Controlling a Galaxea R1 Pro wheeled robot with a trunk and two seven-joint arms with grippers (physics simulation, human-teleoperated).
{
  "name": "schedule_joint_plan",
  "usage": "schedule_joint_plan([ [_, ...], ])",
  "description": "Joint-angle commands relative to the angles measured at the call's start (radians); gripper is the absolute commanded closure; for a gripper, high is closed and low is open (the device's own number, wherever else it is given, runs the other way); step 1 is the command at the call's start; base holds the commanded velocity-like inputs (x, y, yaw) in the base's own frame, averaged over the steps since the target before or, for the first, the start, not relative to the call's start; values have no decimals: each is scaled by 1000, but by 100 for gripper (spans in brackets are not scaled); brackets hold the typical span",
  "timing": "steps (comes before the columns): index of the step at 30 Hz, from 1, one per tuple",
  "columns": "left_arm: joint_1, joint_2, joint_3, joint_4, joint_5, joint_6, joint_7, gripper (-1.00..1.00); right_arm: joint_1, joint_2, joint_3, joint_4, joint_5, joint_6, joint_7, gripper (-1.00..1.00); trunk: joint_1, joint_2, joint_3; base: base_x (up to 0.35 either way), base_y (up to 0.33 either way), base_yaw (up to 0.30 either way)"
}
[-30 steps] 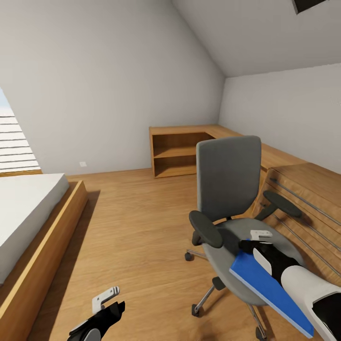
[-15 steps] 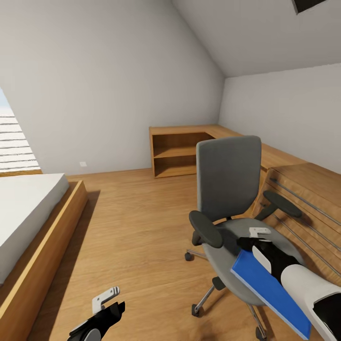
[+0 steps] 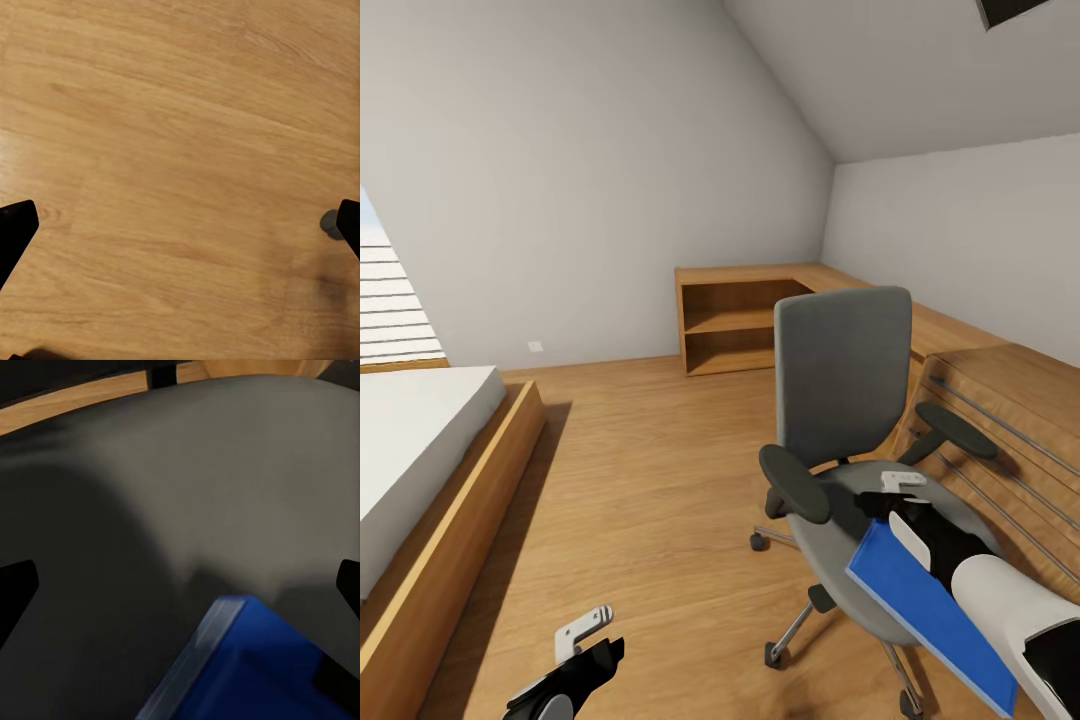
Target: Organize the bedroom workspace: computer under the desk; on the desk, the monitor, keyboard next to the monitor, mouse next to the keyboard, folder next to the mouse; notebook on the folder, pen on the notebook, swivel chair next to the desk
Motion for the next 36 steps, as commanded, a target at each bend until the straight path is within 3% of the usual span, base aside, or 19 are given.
schedule_joint_plan([
  [1,-1,1,-3,-2,8,1,9,-100,0,-1,9,-3,-9,5,-8,-100,0,0,-1,0,0,0],
  [20,-1,1,-4,10,6,1,7,-100,0,-3,7,-4,-9,6,-9,-100,0,0,-1,0,0,0],
  [27,-1,1,-4,11,6,1,7,-100,0,-30,5,-34,-12,44,-9,-100,0,0,-1,0,0,0],
  [36,-1,1,-4,12,6,1,7,-100,0,-45,3,-68,-13,88,-9,-100,0,0,-1,0,0,0],
])
